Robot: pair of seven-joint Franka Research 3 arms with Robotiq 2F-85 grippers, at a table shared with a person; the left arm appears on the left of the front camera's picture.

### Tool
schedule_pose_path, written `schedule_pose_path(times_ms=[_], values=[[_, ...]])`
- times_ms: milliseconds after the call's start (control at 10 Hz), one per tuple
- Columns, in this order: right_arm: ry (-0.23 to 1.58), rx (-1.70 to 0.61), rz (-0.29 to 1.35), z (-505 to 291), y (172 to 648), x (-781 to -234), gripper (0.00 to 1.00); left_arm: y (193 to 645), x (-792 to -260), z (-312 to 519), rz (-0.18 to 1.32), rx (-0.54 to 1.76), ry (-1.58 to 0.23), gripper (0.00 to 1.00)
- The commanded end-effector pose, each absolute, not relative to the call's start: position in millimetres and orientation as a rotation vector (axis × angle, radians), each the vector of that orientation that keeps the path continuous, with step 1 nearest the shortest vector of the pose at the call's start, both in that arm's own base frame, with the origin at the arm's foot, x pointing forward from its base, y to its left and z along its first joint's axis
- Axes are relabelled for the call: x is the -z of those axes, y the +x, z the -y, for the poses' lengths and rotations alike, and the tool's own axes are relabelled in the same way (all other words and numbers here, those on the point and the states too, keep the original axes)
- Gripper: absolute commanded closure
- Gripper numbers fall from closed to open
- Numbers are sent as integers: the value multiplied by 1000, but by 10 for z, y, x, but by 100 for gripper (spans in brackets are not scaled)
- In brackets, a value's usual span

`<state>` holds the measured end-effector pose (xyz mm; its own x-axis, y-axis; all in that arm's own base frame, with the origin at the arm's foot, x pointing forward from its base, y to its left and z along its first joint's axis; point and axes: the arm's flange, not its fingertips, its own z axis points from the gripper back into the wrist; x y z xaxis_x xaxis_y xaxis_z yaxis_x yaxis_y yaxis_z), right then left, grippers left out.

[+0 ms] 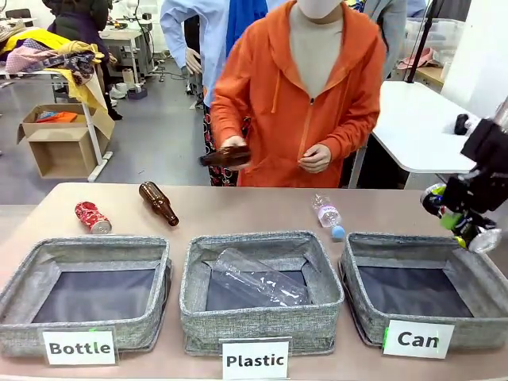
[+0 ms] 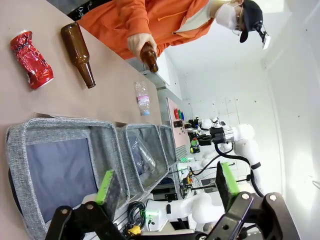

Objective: Sort the can waste into the basket.
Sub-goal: Pick up the can waste from the table and place it in the right Fabric basket.

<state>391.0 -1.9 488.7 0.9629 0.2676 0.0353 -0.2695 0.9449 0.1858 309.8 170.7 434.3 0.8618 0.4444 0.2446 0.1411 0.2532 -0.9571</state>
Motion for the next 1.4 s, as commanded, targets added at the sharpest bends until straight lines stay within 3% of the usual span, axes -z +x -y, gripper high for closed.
schedule_pose_path(times_ms=[0,200,400,600,900,1100,1300], values=[[116,-565,82,136,4039,-4714,100,3075,-4352,-1705,532,-201,-1315,0],[66,-743,63,139,4114,-4603,100,3098,-4344,-1707,530,-220,-1315,0],[62,-979,21,95,4190,-4517,100,2339,-4858,-1999,665,-67,-1321,0],[100,-1186,5,50,4306,-4455,100,1688,-5006,-2307,684,158,-1518,0],[119,-1325,-15,-23,4434,-4402,100,1282,-4897,-2538,741,243,-1698,0],[100,-1350,-41,-44,4499,-4386,3,1293,-4817,-2450,751,243,-1727,0],[102,-1357,-56,-71,4518,-4408,0,1218,-4850,-2398,745,238,-1706,0]])
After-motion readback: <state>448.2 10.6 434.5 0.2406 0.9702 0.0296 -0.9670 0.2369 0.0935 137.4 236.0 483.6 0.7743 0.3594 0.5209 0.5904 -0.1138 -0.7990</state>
